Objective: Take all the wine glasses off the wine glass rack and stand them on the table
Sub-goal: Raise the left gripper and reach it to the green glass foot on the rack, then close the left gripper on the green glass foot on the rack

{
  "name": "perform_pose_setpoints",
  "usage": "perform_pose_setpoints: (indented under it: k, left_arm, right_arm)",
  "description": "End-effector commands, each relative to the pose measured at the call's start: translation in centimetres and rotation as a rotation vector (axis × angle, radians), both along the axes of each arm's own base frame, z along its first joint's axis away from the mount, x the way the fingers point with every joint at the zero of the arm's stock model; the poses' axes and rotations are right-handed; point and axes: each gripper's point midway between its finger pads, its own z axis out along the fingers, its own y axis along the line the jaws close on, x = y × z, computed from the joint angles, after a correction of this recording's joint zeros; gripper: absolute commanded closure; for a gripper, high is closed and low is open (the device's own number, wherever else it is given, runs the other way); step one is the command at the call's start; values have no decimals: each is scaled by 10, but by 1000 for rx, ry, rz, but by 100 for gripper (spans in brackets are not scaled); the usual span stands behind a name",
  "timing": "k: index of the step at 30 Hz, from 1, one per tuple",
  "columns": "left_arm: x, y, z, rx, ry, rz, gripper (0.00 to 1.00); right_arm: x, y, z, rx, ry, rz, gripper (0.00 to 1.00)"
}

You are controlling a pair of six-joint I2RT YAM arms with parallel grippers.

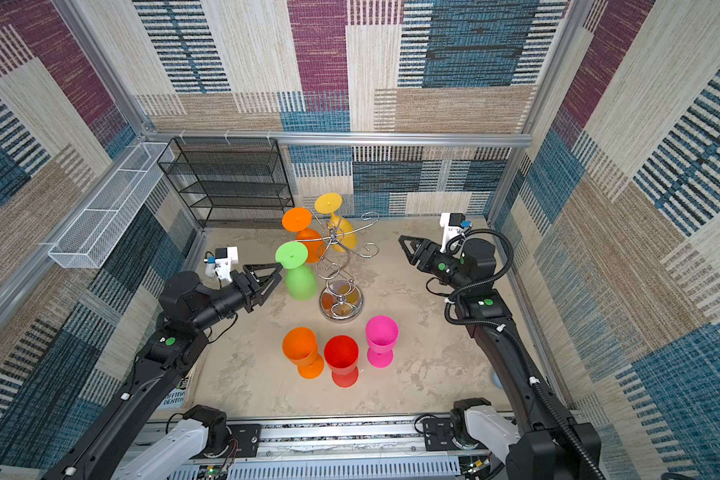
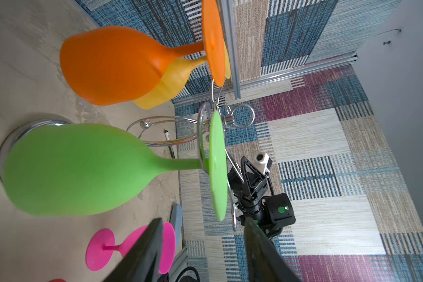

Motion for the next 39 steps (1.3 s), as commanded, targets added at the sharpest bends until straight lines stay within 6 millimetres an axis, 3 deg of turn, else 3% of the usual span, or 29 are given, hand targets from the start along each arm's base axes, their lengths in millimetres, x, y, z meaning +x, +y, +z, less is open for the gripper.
perform_pose_setpoints:
  k: [1, 10, 18, 39]
  left_arm:
    - [-3, -7, 25, -72, -70, -57, 44]
    - [4, -8, 23, -67, -64, -58, 45]
    - [11, -9, 21, -54, -62, -58, 52]
    - [12, -4, 12, 54, -51, -36, 86]
  right_arm:
    - [0, 1, 2, 11, -19, 8, 40]
    - [2, 1, -3, 17, -6, 11, 40]
    - [2, 0, -7, 15, -1, 6, 40]
    - [6, 0, -11, 23, 14, 8, 40]
